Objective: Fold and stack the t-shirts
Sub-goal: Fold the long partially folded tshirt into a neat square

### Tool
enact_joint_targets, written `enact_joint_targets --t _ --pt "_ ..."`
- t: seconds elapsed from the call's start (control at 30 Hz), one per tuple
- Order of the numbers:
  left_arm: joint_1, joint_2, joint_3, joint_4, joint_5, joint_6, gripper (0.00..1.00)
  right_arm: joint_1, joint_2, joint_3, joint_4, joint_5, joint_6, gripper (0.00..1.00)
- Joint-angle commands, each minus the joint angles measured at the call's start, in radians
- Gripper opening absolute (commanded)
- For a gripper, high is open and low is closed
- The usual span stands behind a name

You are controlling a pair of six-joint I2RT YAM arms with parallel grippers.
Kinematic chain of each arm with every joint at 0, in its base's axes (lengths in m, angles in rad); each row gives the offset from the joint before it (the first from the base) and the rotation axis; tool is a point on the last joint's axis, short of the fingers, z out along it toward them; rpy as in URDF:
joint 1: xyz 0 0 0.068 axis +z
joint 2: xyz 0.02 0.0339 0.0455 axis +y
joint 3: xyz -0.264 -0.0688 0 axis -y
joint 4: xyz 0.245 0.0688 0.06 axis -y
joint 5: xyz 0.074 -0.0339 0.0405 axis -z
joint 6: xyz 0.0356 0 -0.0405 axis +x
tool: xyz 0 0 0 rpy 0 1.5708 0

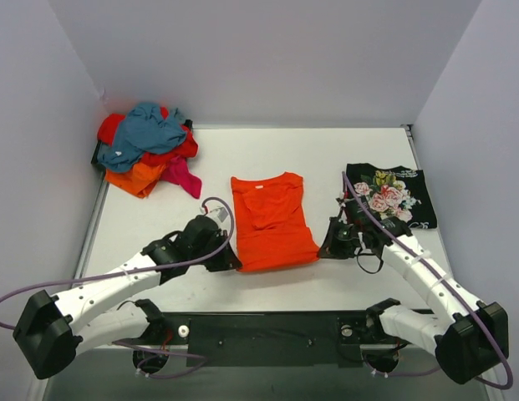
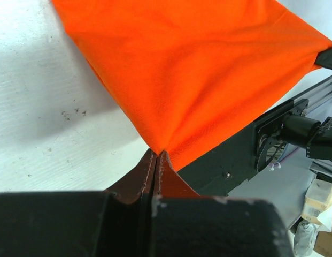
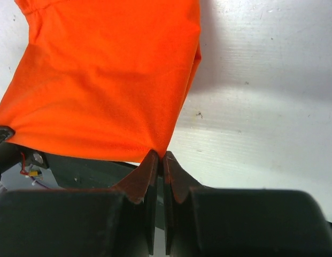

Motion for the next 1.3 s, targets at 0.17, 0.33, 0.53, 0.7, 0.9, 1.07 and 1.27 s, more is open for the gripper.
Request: enact_joint_targets --t 0.17,0.33,0.53,0.7,0.9,1.07,1.27 --pt "0.163 0.115 0.191 0.009 0.039 0.079 0.0 -0.066 0.183 0.242 -0.064 0.026 -0.045 0.0" --pt "0.323 0.273 0.324 0.069 0.097 0.13 0.0 -0.141 0.395 0.456 -0.058 0.0 -0.083 0.0" --pt "0.427 0.5 0.506 0.11 0.114 0.165 0.0 -0.178 0.63 0.692 -0.056 -0.025 -0.076 0.0" --pt "0.48 0.643 0.621 0.156 0.142 0.164 0.0 -0.195 0.824 0.894 -0.059 -0.051 -0.054 0.0" --pt "0.532 0.804 0.756 0.199 0.147 0.153 0.0 -0.221 1.059 1.129 -0.055 -0.089 -0.022 0.0" --pt "0.558 1.008 0.911 0.272 0.18 0.135 0.0 -0.244 1.278 1.376 -0.03 -0.135 0.009 0.0" --pt "0.566 1.196 1.068 0.316 0.226 0.165 0.62 -0.252 1.374 1.446 0.031 -0.098 -0.02 0.76"
